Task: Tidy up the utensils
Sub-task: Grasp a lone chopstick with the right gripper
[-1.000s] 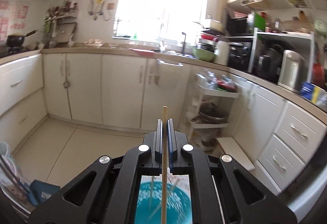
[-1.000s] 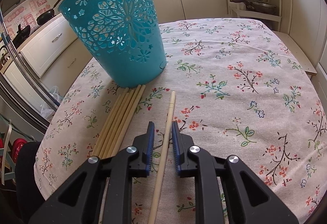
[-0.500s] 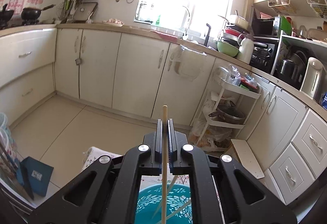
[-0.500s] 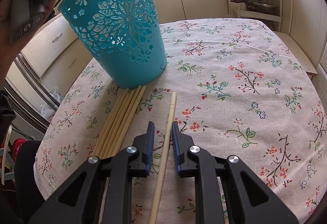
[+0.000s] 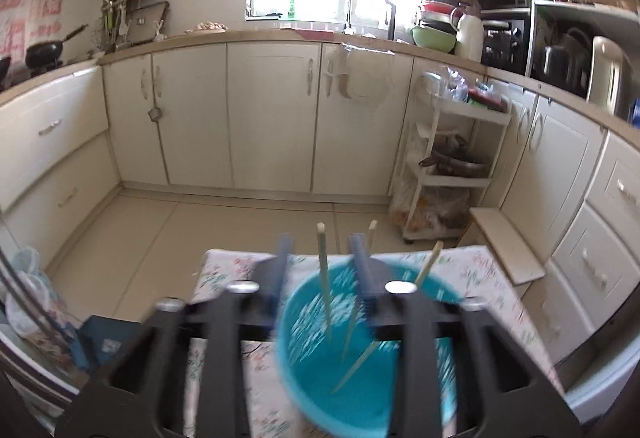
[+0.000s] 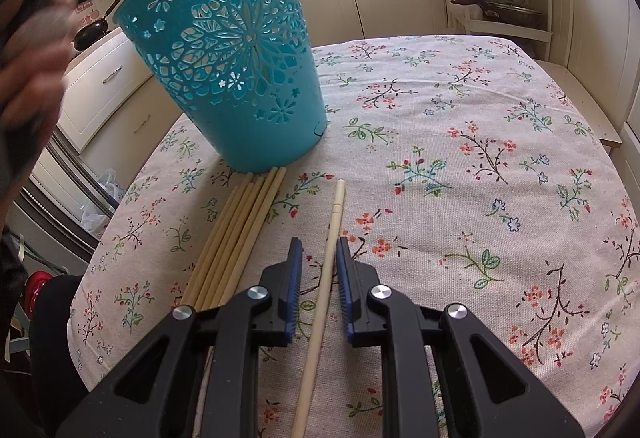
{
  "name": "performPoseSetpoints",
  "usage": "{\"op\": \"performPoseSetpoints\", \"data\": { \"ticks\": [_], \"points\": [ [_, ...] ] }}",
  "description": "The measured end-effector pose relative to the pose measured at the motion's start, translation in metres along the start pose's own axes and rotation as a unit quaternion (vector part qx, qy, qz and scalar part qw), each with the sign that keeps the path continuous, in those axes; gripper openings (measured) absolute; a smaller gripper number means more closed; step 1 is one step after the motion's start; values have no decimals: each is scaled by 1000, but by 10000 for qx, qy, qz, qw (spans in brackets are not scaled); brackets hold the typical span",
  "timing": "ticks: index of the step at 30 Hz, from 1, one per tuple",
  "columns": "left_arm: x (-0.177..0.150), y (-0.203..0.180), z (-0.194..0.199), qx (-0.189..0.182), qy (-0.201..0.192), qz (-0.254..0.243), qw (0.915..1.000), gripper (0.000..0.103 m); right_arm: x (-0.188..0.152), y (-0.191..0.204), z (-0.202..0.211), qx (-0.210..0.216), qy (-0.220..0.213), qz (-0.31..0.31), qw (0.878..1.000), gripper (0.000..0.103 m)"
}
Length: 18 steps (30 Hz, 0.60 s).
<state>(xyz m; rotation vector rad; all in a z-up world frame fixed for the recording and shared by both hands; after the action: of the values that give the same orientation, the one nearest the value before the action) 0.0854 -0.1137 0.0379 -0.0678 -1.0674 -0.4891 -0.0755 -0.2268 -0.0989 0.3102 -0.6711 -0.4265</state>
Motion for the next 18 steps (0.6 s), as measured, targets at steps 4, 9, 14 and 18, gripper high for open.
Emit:
{"op": "performPoseSetpoints", "data": {
  "ticks": [4,9,14,18],
  "points": [
    [-28,14,43,296,-143,-127,9994,65,-1,1,1,54,24,49,10000,24],
    [-82,28,70,606,76,-176,9980,82,-1,3,1,19,40,116,9999,27],
    [-140,26,46,577,885,-213,9942,83,-9,6,6,-254,10,233,9994,27],
    [-164,26,25,458,1278,-38,9907,83,-19,19,6,-920,-166,793,9925,20]
  ]
}}
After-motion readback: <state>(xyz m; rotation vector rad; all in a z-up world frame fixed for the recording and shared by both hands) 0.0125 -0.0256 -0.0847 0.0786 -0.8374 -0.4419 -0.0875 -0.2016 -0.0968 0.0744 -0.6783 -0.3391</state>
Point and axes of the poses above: each gripper's, at about its wrist camera, not at the fingertips, and z roughly against the way its jaws point, y to its left, x to its top, the point moved 1 cm from there along -z, roughly the way its jaws point, and after that the axes turned 15 degrees about -z, right-handed, at the moved point
